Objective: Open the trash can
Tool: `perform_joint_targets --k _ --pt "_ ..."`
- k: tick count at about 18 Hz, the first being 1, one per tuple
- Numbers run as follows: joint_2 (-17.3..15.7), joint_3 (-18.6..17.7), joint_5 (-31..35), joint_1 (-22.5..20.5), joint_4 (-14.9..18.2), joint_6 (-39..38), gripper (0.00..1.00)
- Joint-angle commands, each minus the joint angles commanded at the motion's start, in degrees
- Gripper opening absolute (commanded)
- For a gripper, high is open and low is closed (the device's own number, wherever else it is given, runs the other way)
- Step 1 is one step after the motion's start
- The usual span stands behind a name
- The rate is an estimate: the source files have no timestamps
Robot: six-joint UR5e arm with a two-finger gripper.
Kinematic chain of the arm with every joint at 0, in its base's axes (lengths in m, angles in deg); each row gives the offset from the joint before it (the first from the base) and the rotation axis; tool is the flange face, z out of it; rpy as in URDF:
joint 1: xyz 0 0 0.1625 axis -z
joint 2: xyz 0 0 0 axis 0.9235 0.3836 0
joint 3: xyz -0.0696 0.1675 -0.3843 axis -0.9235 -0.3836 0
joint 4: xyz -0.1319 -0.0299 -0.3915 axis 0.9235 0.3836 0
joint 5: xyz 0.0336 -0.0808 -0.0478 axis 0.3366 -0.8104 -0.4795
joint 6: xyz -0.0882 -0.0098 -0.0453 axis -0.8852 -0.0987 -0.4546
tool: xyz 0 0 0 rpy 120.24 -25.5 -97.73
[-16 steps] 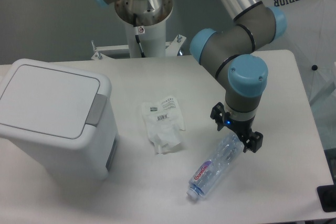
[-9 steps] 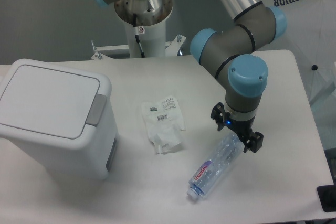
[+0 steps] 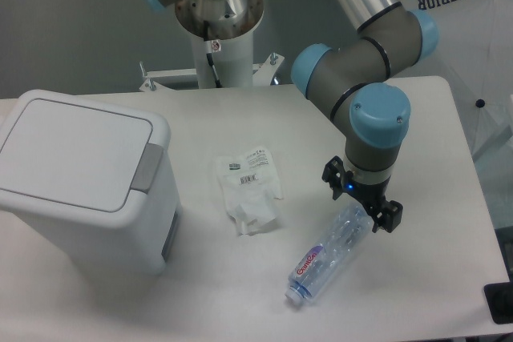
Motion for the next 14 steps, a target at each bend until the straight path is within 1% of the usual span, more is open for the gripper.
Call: perform_joint_targets --k 3,6,9,11,14 --pt "-0.1 0.3 -2.3 0.1 -1.6 -5.6 1.00" --pt "0.0 0.2 -5.6 0.4 -1.6 -10.8 1.00" --pt "-0.1 0.2 -5.5 0.6 -1.6 -11.8 1.00" --pt "-0.2 -0.5 -5.8 0.7 -1.6 -13.3 1.00" --pt "-1.5 0.4 -7.5 1.1 -0.8 -19.9 1.00"
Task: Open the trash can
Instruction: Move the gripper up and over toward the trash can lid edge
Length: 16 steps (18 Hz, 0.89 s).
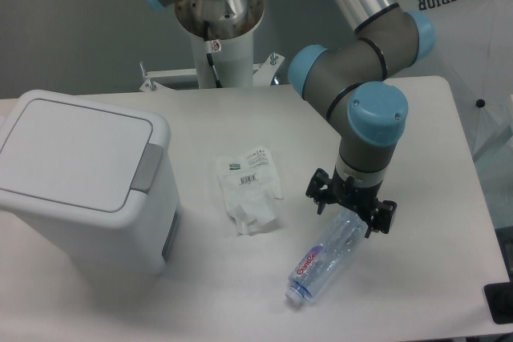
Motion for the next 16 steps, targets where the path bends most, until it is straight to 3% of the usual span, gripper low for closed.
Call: perform_joint_targets --k 2,4,8,12,16 --pt "-1.3 0.2 -2.4 0.5 2.2 -2.3 1.00" --pt "-3.3 1.0 -4.0 1.3 6.4 -5.2 1.00" --pt "-4.6 6.0 -8.9 3.2 12.7 -13.3 1.00" --pt "-6.0 9.8 -12.8 6.6 13.8 -21.0 1.00" --pt "-8.8 10.2 -22.0 6.9 13.7 -23.2 1.00"
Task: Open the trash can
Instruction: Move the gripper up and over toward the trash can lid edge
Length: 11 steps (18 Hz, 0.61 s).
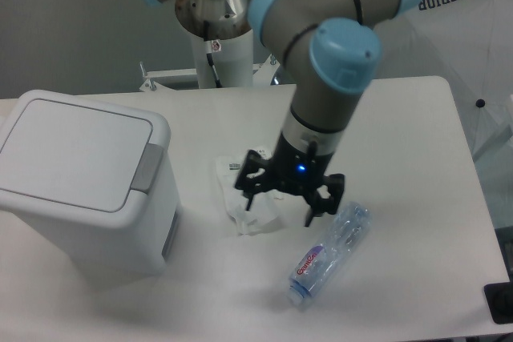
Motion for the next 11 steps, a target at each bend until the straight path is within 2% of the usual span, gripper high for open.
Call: perform_joint_targets --k 4,8,11 --pt "-1.9 -3.0 -4.7 1.0 -0.1 -0.1 1.00" --pt "-4.2 -7.1 -4.8 1.9 -0.3 -0.2 1.00" --pt "-5.3 -8.0 -4.7 2.0 -0.3 -0.2 1.00"
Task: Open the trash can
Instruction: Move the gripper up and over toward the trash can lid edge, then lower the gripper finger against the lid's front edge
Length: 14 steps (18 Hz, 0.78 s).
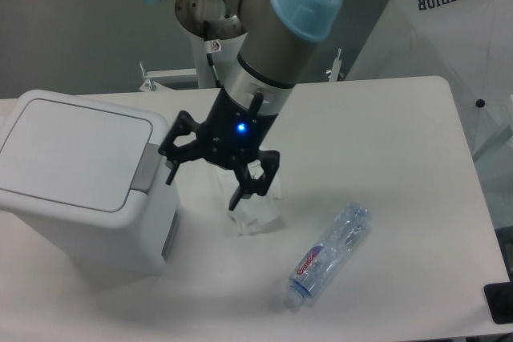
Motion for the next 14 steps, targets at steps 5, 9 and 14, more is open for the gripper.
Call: perform_joint_targets --k 5,9,14 --pt "0.1 -1.1 0.2 0.3 -0.7 0.2 1.00" --pt "0.6 -1.1 0.2 0.4 -0.9 0.3 1.00" --pt "0.6 -1.8 0.2 0.4 -0.9 0.3 1.00"
